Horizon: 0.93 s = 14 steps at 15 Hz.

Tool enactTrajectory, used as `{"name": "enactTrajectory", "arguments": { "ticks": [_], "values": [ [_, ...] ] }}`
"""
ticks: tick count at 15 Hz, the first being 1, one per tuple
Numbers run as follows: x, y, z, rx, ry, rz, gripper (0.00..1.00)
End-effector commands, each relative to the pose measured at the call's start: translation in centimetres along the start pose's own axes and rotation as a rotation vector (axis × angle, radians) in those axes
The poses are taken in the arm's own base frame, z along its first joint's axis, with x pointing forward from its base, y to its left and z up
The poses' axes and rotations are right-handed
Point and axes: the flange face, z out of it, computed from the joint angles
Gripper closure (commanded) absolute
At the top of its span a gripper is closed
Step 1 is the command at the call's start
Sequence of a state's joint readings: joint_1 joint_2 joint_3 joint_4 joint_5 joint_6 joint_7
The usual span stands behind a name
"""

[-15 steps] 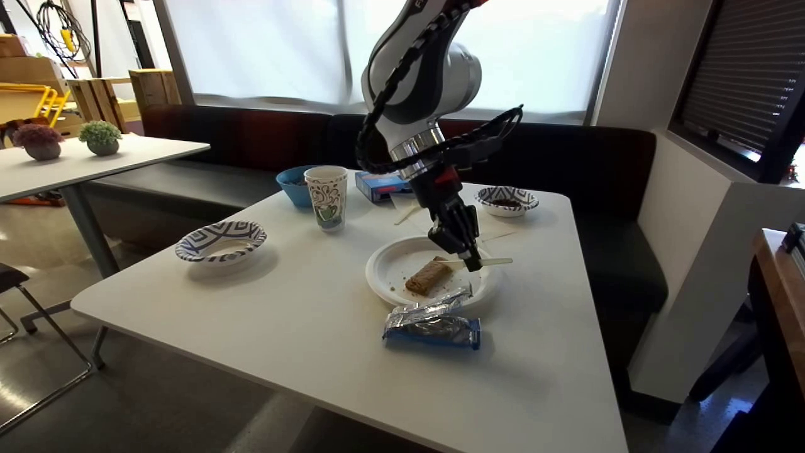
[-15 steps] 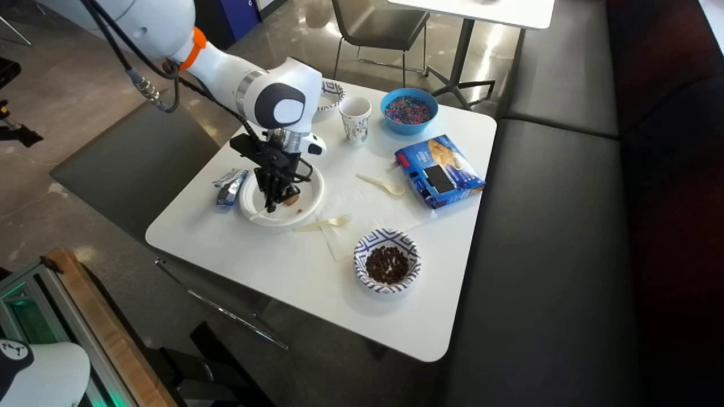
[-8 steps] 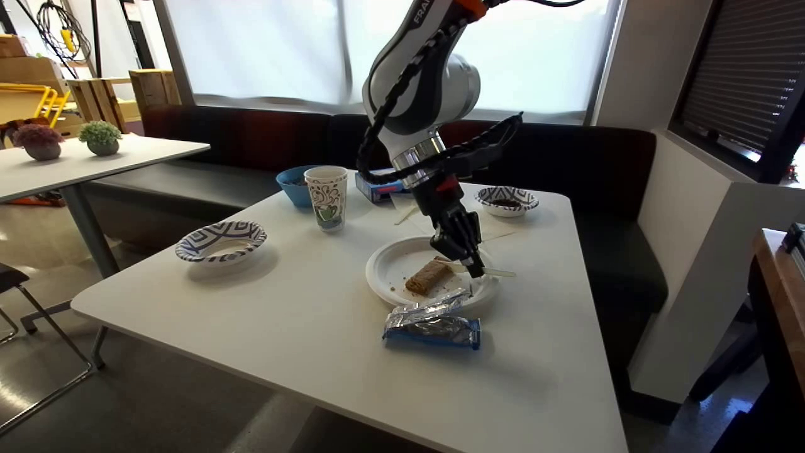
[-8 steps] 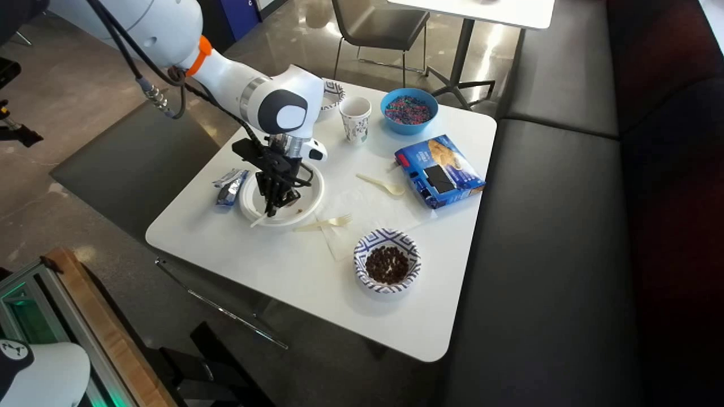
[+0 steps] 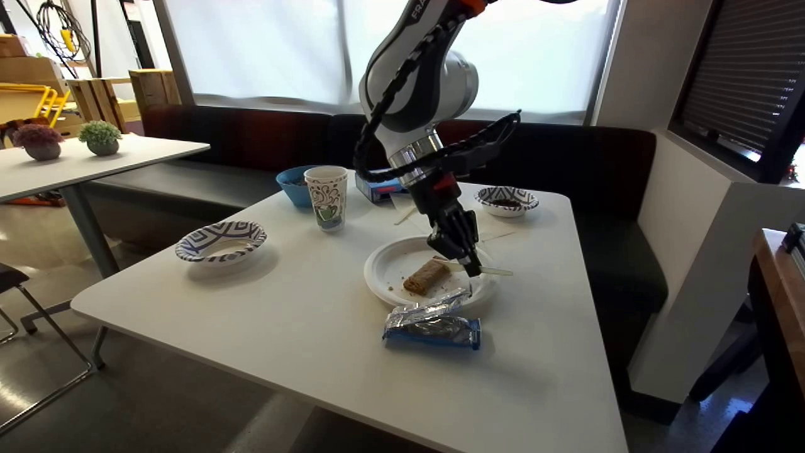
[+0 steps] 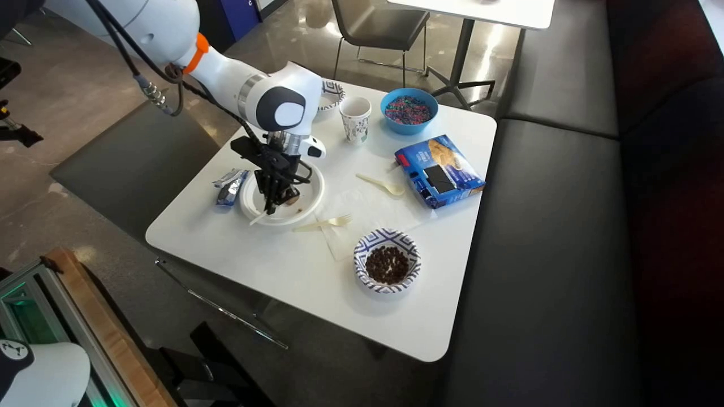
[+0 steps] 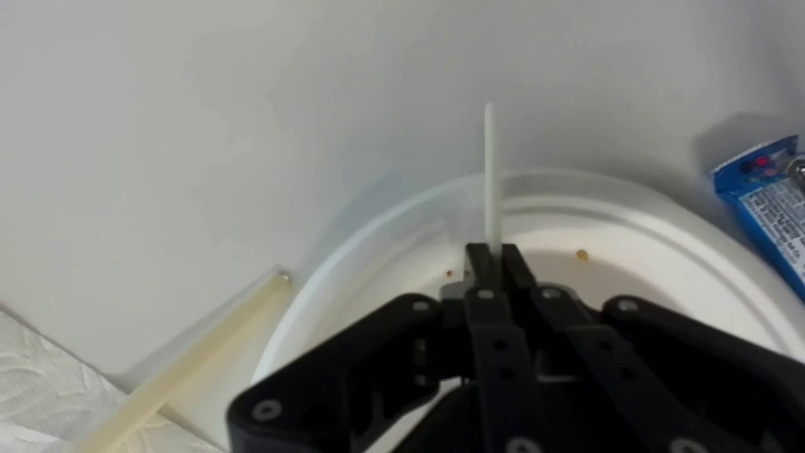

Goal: Use the knife to cut the cake

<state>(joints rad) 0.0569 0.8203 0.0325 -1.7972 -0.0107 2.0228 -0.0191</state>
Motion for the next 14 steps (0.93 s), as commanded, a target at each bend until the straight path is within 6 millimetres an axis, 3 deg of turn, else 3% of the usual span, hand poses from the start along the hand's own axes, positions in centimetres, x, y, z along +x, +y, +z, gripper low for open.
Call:
{"name": "enactTrajectory", "arguments": {
  "ticks": [1, 10, 14],
  "values": [
    [-0.4, -0.5, -1.2, -0.014, 0.036, 0.015, 0.99],
    [-2.3, -0.7, -3.4, 0.009, -0.013, -0.011, 0.99],
    [-2.6, 0.6, -4.0, 0.052, -0.032, -0.019, 0.99]
  ]
}}
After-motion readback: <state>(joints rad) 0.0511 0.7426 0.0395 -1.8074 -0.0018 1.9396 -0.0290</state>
